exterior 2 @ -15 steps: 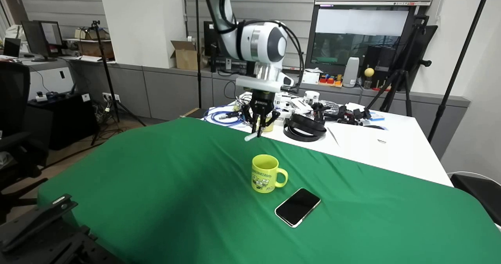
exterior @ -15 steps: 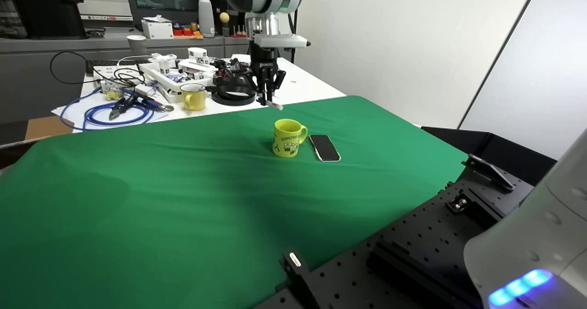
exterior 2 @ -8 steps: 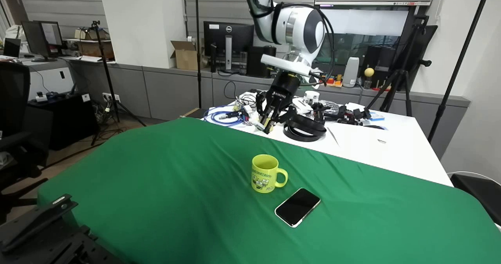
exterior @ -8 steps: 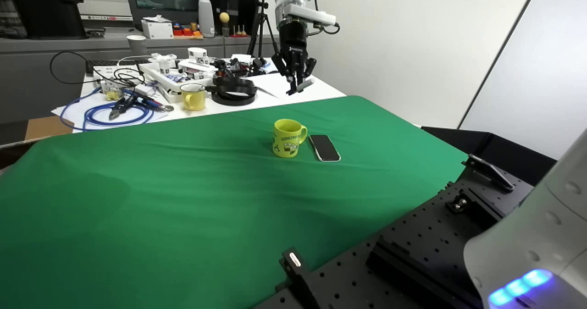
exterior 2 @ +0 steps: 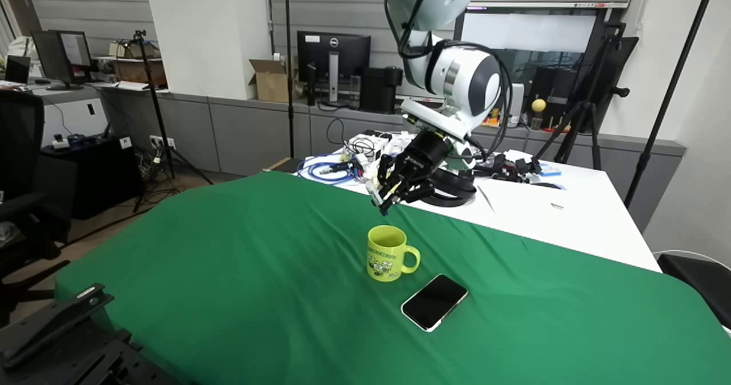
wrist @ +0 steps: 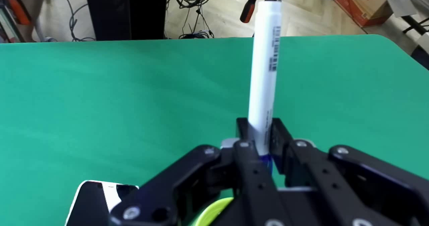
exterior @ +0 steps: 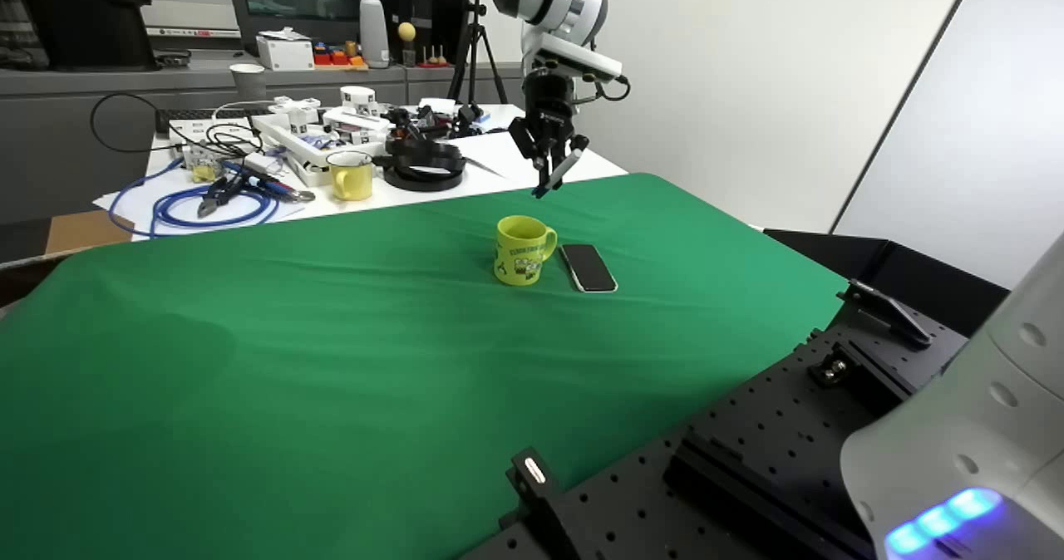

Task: Put the marker in the cup

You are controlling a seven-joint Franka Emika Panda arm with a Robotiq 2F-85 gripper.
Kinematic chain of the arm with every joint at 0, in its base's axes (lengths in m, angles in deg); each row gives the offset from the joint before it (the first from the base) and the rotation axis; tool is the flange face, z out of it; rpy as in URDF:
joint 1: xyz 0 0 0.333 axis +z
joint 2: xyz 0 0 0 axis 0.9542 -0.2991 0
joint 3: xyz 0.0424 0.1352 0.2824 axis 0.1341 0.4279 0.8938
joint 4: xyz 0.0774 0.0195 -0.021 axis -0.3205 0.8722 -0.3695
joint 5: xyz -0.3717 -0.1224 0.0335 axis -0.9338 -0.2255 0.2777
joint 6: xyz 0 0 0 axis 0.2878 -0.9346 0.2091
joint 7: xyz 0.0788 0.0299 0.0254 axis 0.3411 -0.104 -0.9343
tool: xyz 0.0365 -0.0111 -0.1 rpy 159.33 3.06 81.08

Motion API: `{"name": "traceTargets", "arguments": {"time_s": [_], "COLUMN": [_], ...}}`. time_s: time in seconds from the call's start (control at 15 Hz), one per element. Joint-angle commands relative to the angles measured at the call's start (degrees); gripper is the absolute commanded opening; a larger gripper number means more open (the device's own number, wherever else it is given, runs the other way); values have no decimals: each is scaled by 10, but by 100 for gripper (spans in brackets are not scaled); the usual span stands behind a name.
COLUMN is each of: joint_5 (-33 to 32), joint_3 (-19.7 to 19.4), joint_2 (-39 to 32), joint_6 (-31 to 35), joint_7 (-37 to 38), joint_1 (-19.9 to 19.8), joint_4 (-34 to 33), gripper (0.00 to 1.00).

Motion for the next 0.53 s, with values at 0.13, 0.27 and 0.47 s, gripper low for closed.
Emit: {"name": "traceTargets", "arguments": {"time_s": [0.13,0.27,0.47], "joint_5": [47,54,58], "joint_3": [10,10,12], "joint_2": [-89,-106,-129], "joint_6": [-34,-28,-25], "joint_7": [34,39,40], "joint_1": [-23,-25,-29], "joint_4": [-112,-129,-158], "gripper": [5,5,5]}}
